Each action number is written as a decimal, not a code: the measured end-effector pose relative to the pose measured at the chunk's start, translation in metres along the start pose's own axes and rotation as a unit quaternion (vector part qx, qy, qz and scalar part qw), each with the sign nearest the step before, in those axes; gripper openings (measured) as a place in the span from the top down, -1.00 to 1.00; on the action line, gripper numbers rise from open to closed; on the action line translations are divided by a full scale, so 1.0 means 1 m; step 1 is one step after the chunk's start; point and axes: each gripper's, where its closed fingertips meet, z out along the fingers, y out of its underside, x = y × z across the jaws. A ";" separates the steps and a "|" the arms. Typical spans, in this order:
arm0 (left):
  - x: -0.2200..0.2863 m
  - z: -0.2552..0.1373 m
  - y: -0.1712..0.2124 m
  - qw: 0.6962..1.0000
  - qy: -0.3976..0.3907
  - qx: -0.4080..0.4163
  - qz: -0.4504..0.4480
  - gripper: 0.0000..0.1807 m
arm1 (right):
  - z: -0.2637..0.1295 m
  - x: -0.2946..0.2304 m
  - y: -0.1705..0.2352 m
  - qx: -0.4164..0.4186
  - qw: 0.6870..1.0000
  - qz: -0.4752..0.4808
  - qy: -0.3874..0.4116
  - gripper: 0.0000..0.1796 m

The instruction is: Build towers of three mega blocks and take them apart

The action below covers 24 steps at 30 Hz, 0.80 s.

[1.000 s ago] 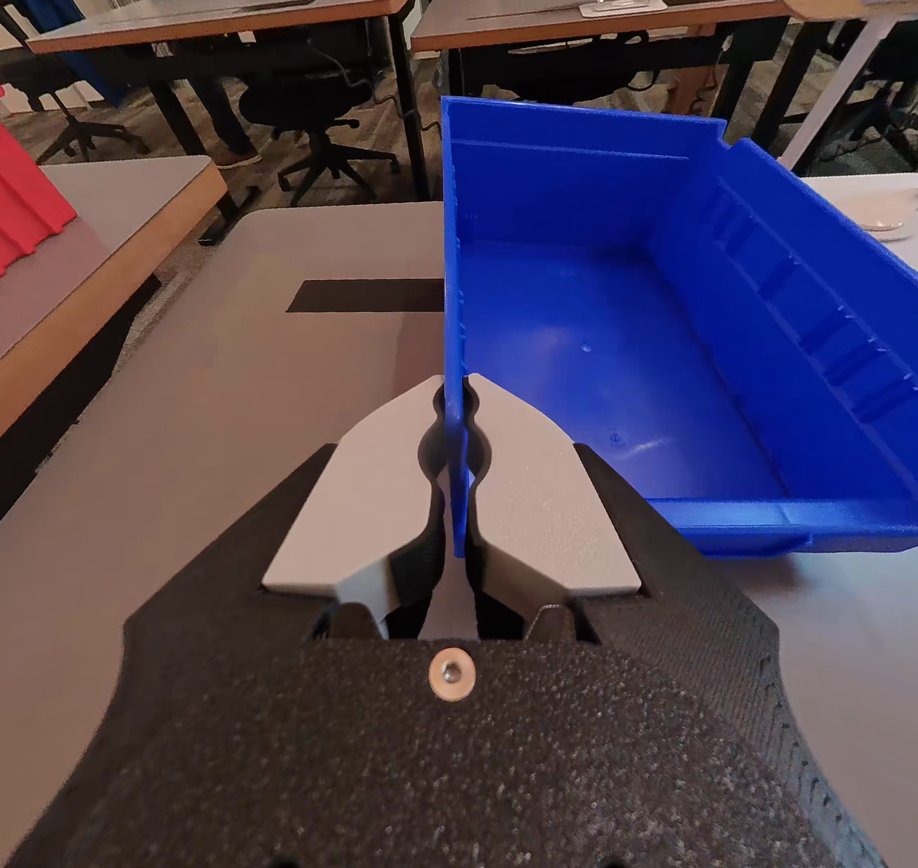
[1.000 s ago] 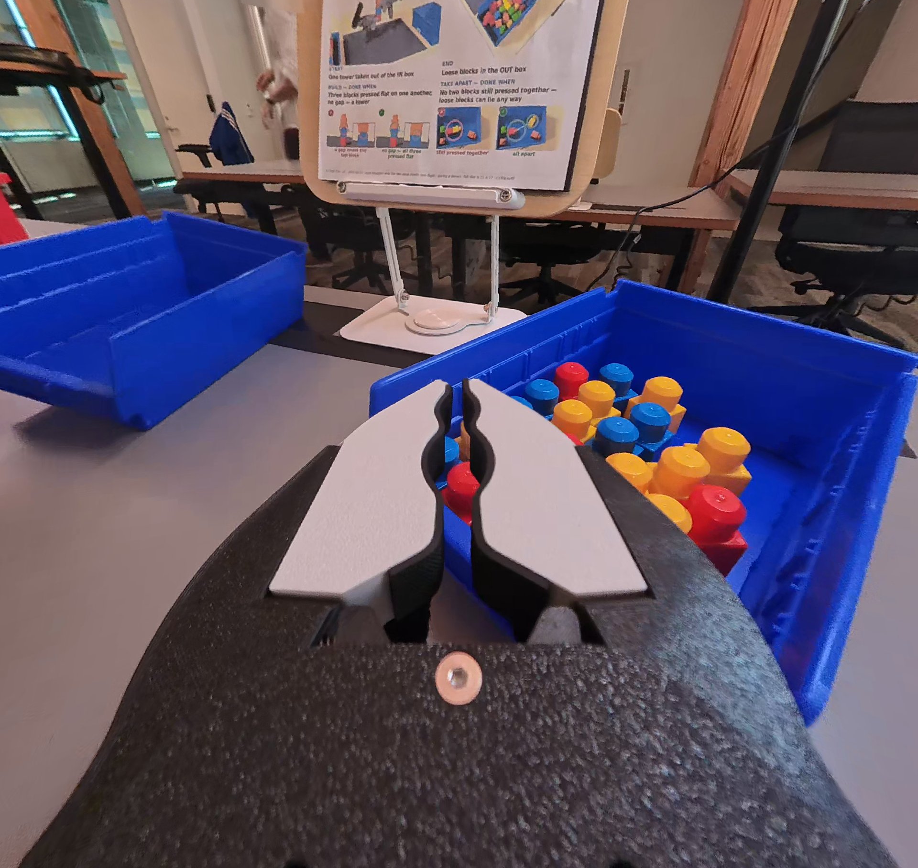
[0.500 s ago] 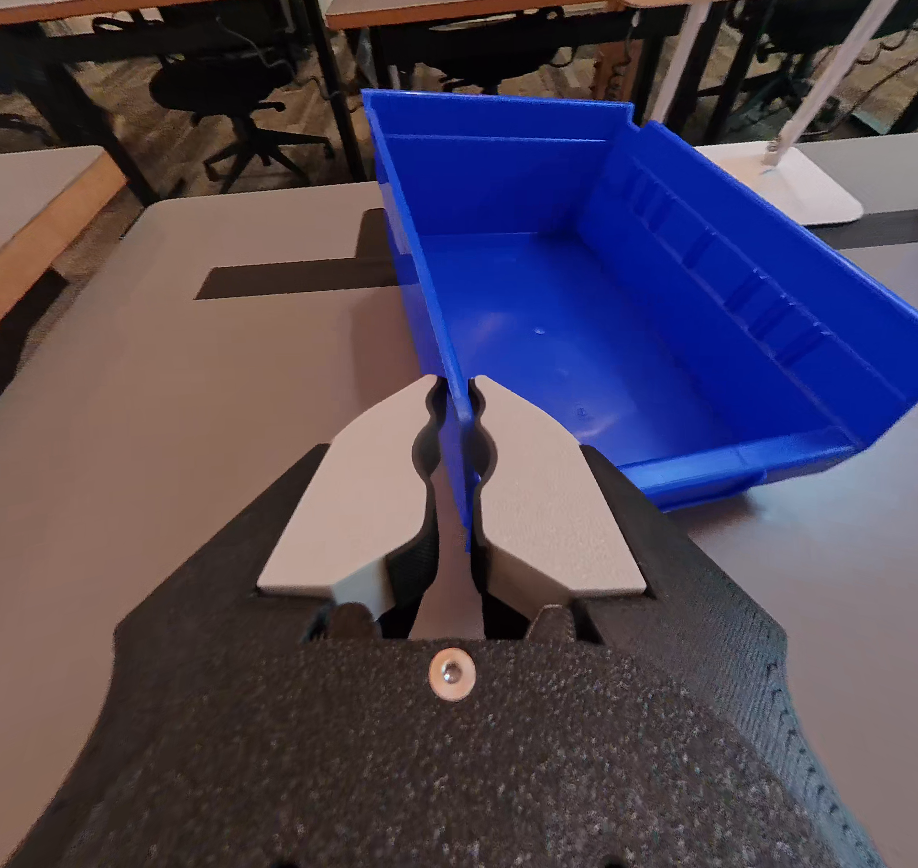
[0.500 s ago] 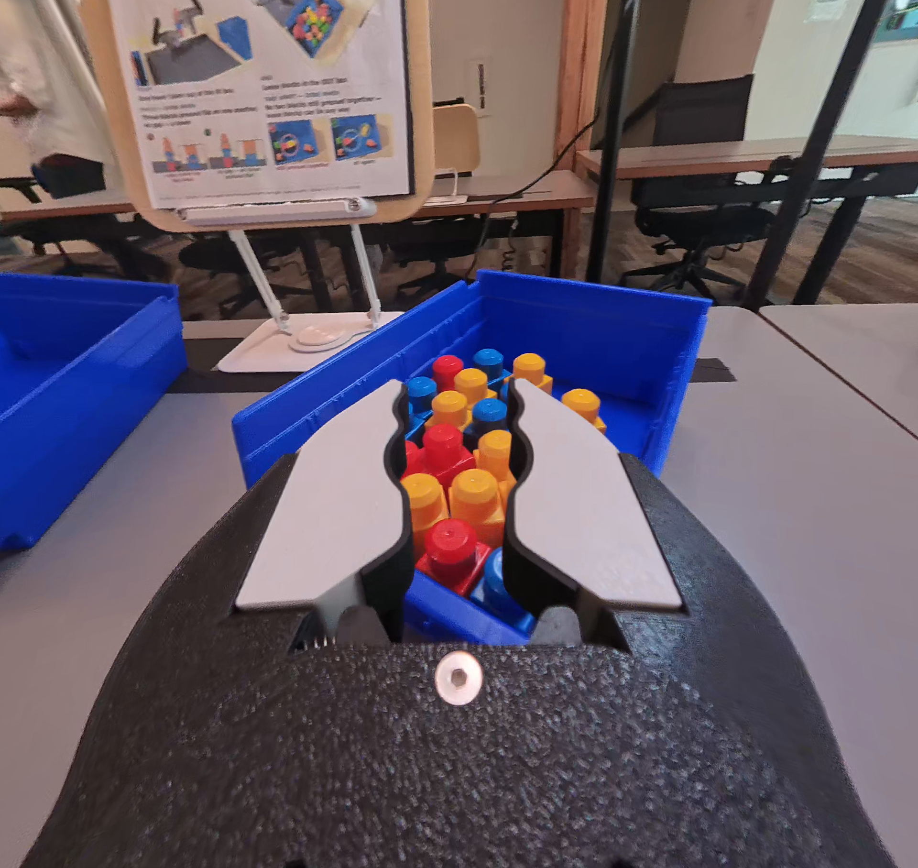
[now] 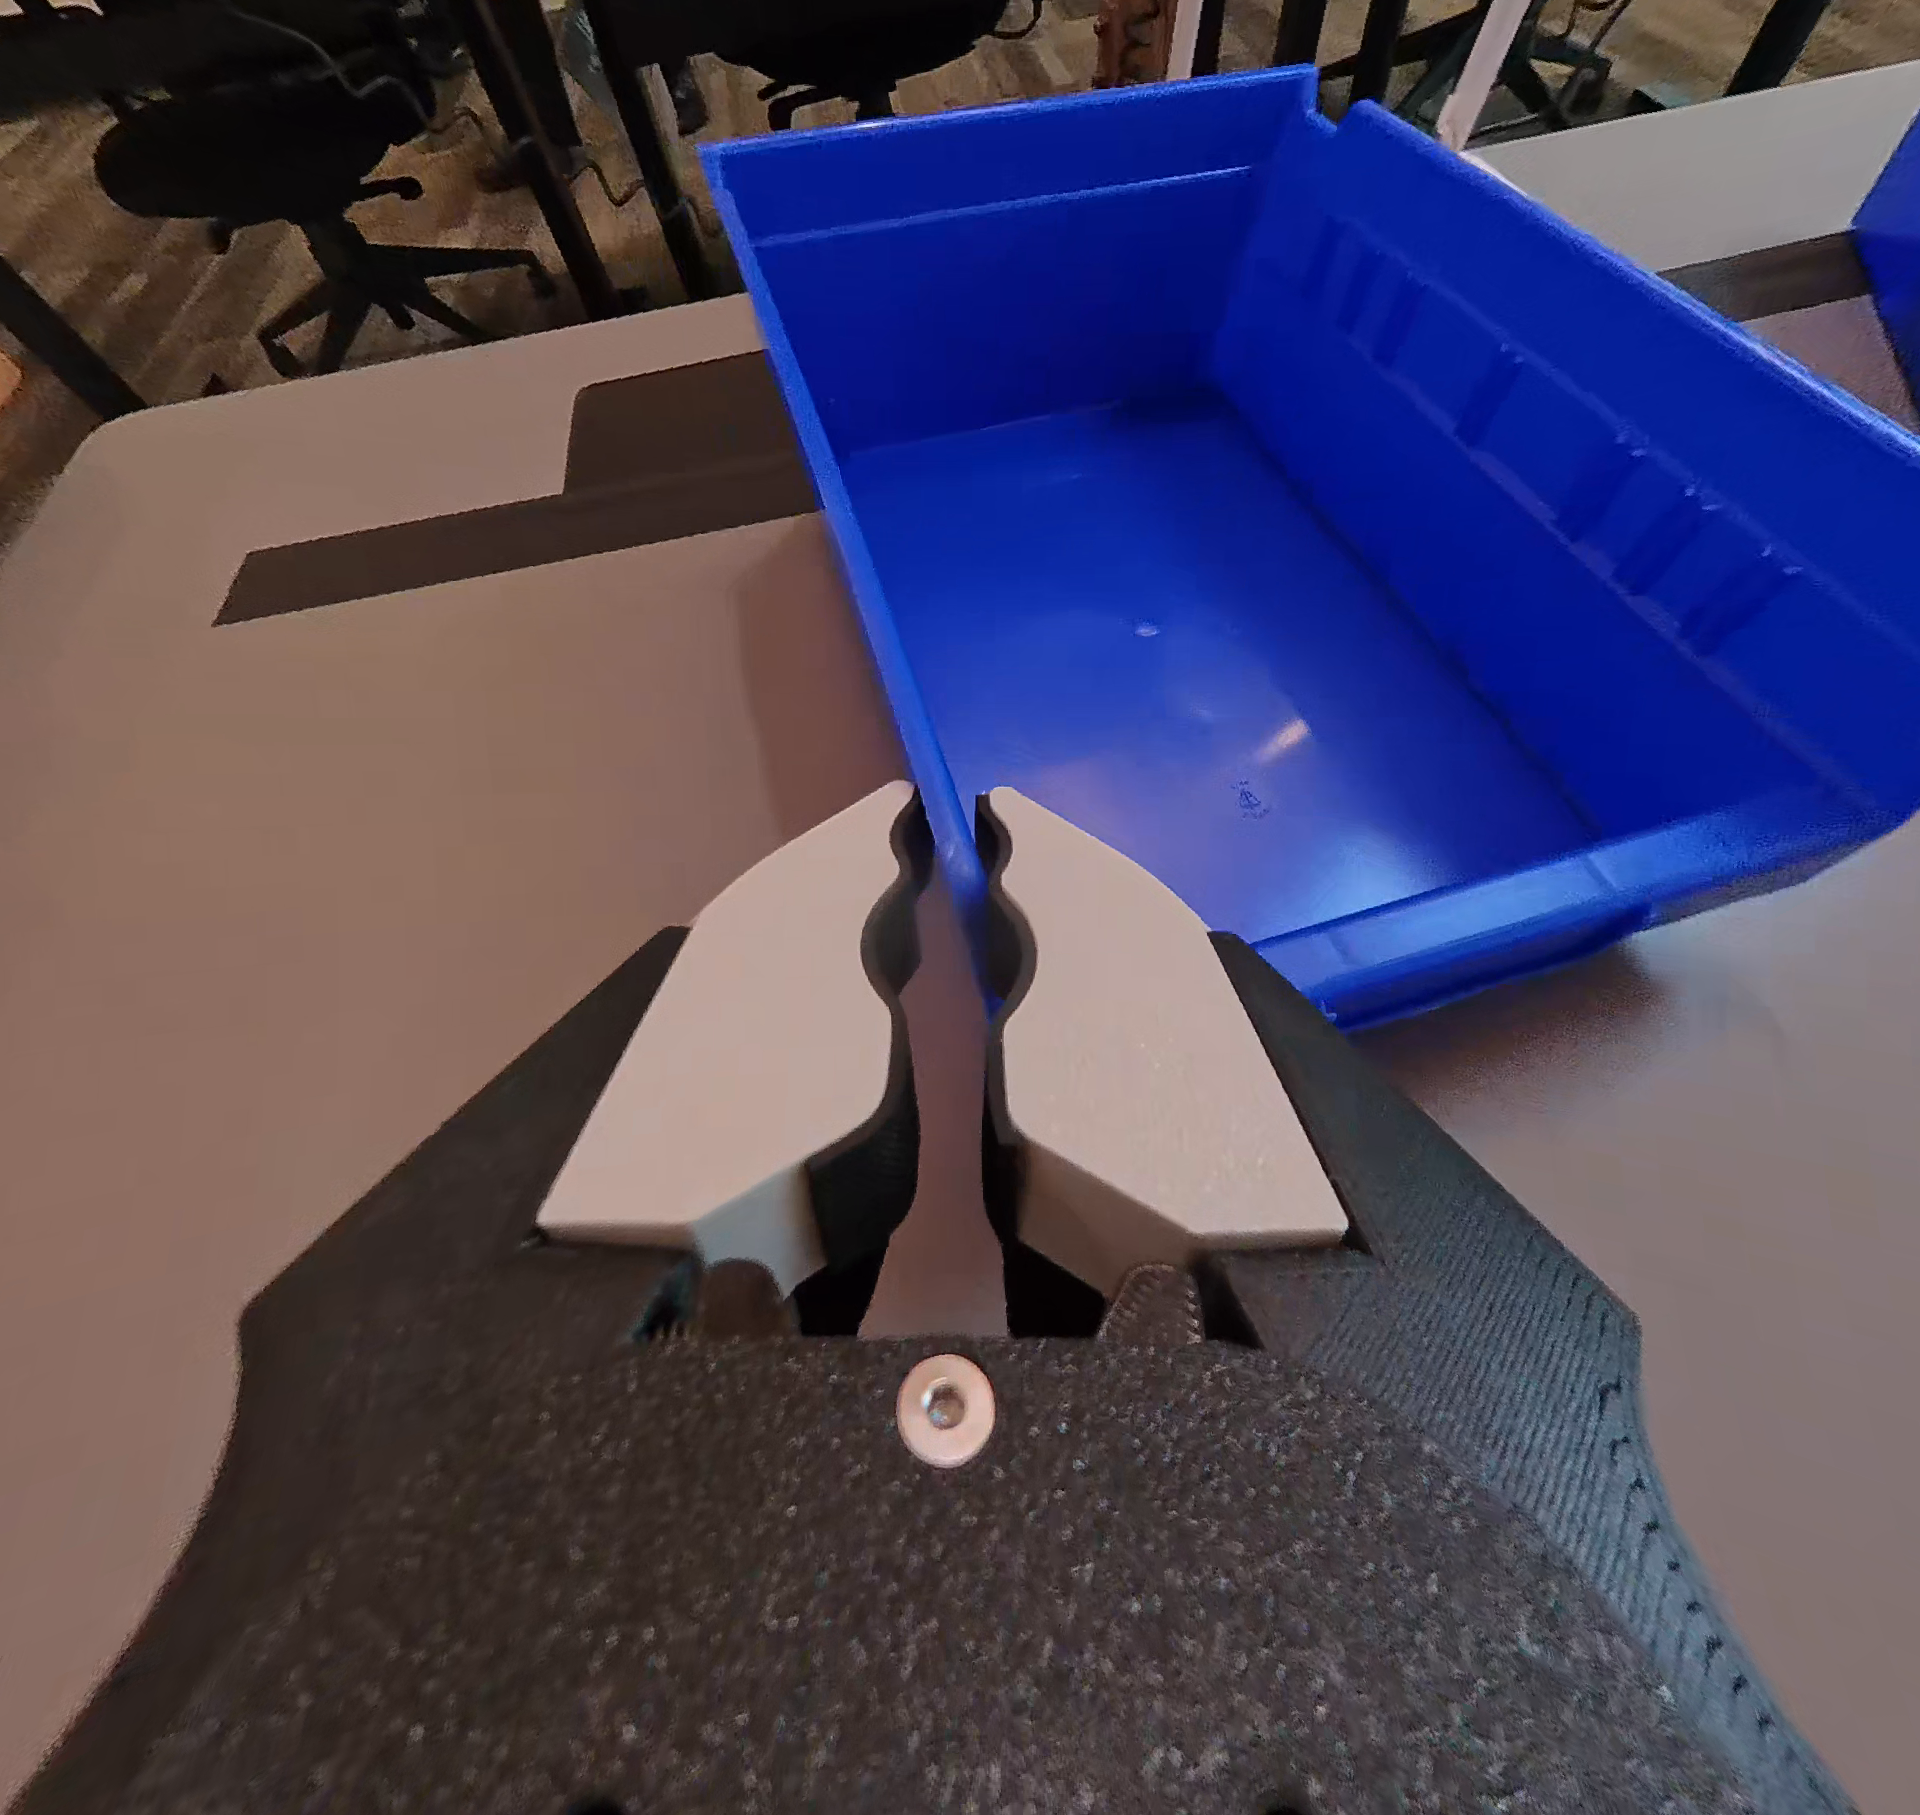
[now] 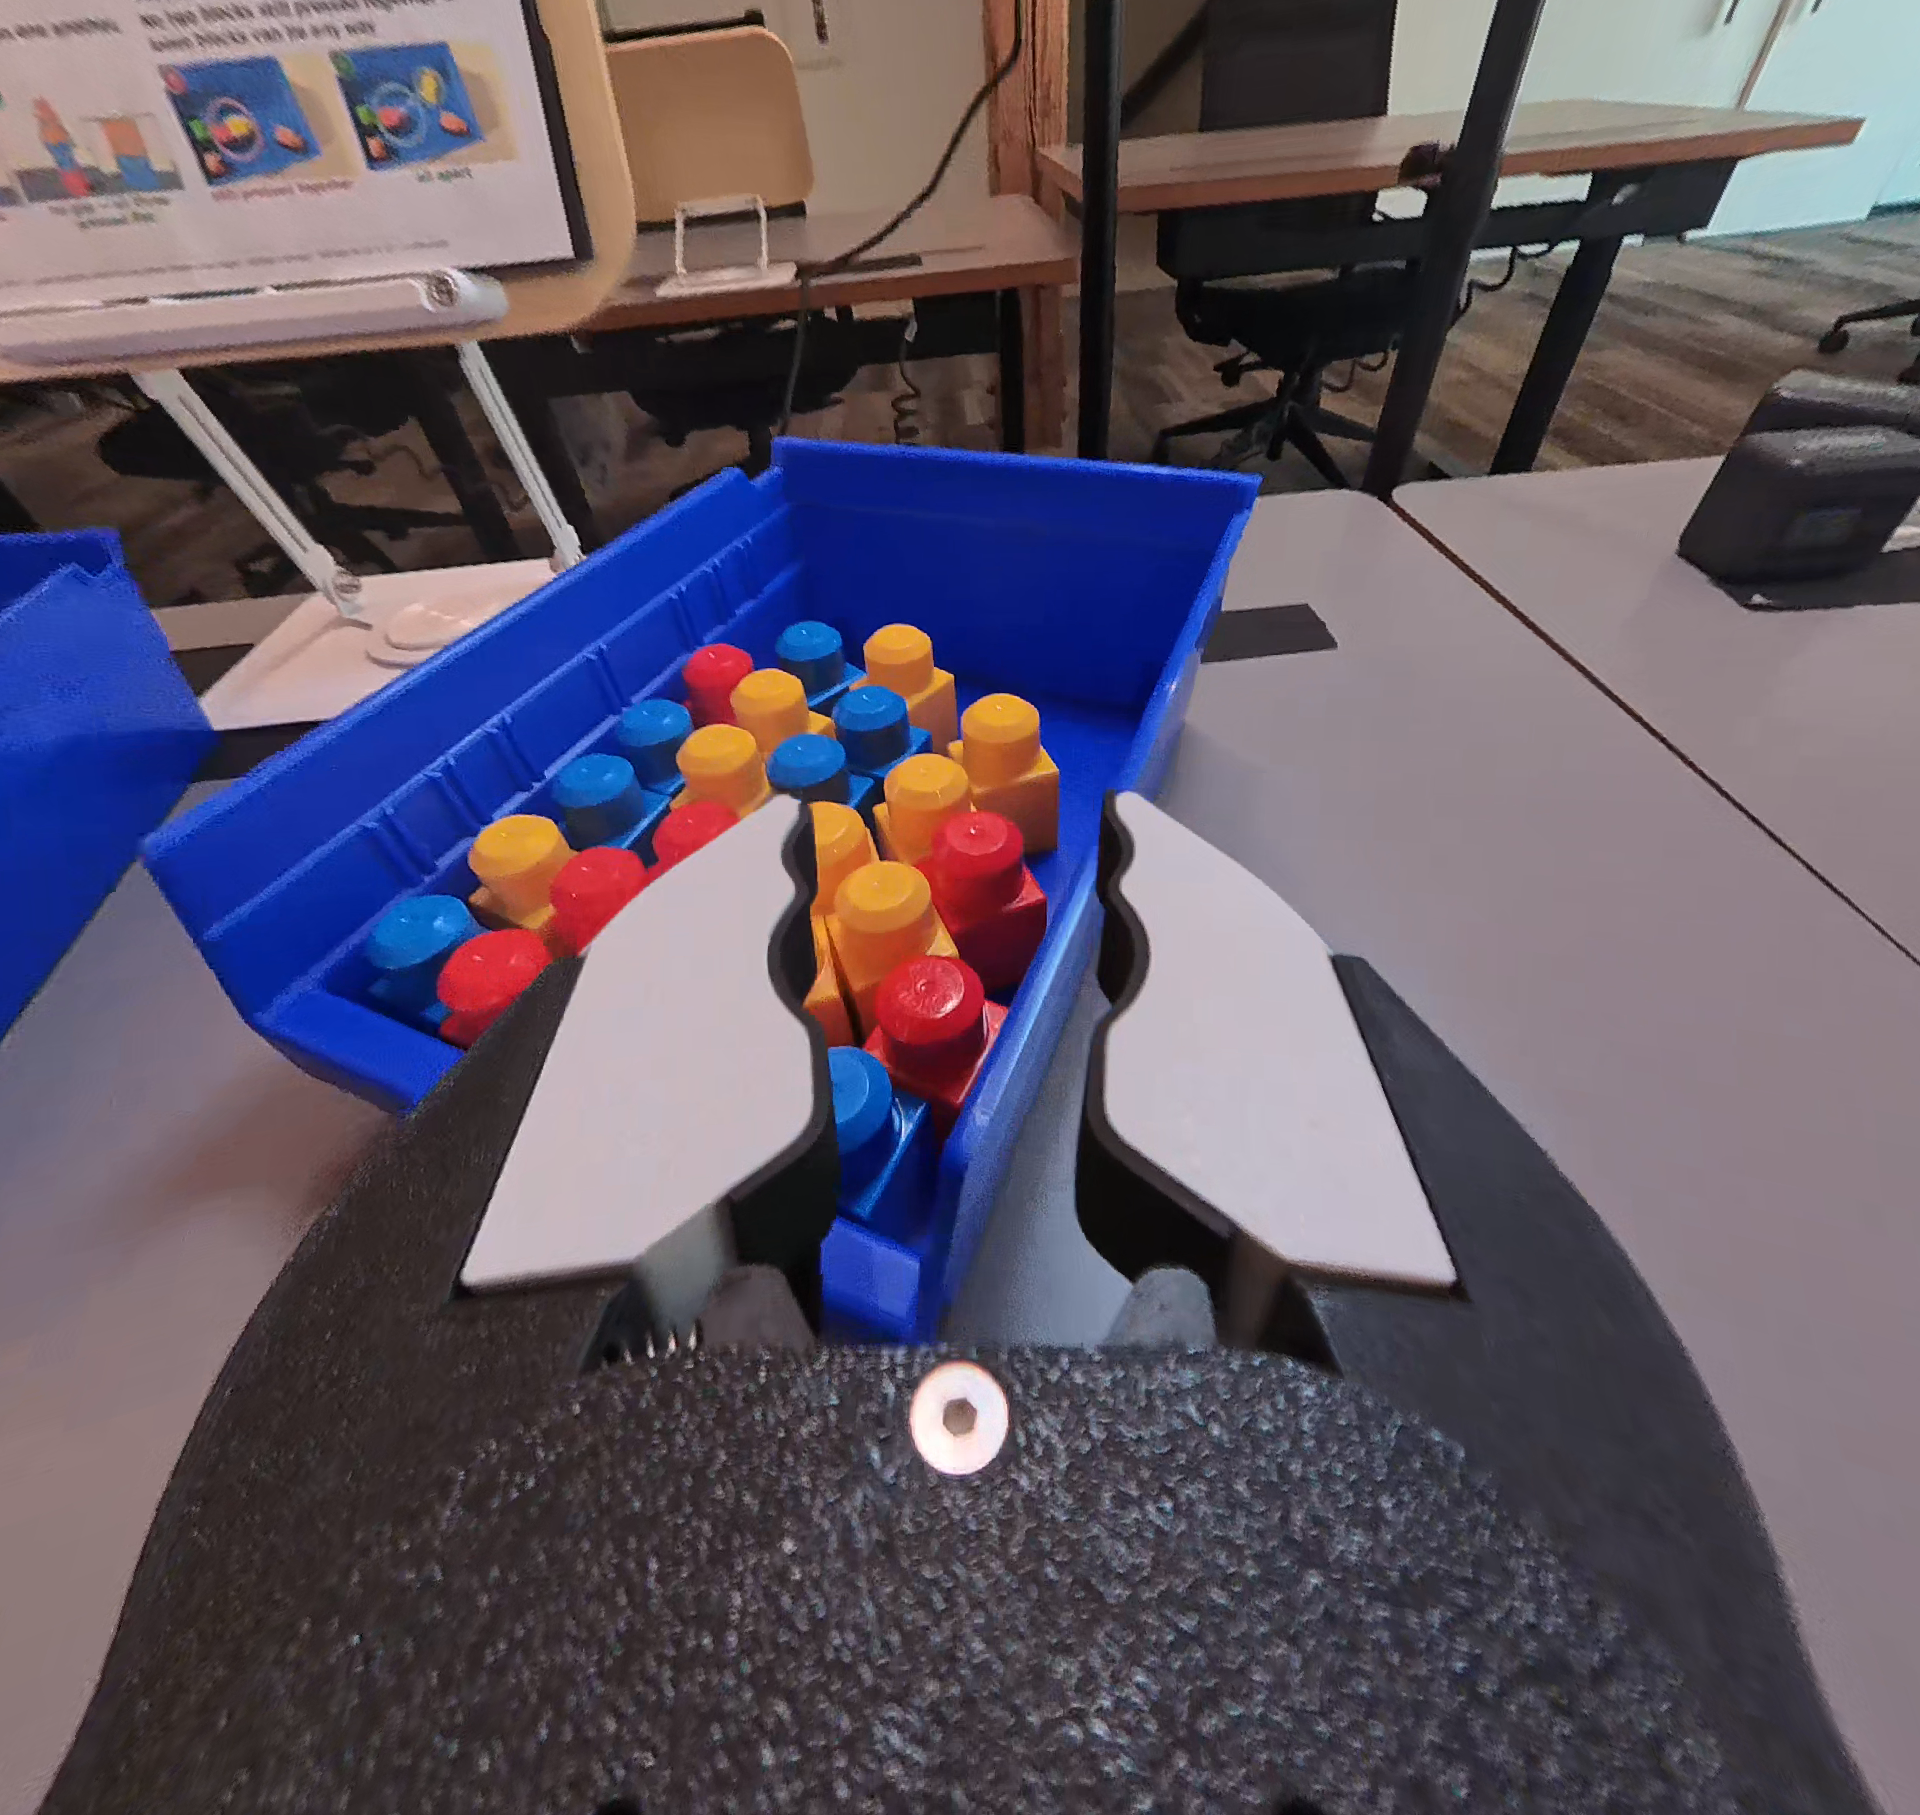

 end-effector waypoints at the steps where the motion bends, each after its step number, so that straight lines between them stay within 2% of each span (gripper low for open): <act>1: 0.003 -0.001 0.002 1.000 0.005 0.001 -0.005 0.92 | 0.001 0.000 0.005 -0.012 1.000 0.002 -0.001 0.39; 5: 0.017 0.005 0.013 1.000 0.020 -0.008 -0.011 0.92 | 0.009 -0.001 0.025 -0.054 0.998 -0.011 0.004 0.34; 12: 0.035 0.011 0.011 0.999 0.027 0.006 0.021 0.89 | 0.018 0.011 0.049 -0.101 0.994 -0.039 0.033 0.39; 16: 0.043 0.014 0.008 0.998 0.046 0.021 0.035 0.87 | 0.019 0.013 0.050 -0.100 0.994 -0.020 0.023 0.48; 18: 0.047 0.017 0.006 0.997 0.058 0.032 0.037 0.86 | 0.019 0.009 0.051 -0.104 0.994 -0.016 0.014 0.62; 24: 0.049 0.017 0.002 0.992 0.104 0.065 0.032 0.76 | 0.016 0.017 0.052 -0.120 0.992 -0.035 0.028 0.75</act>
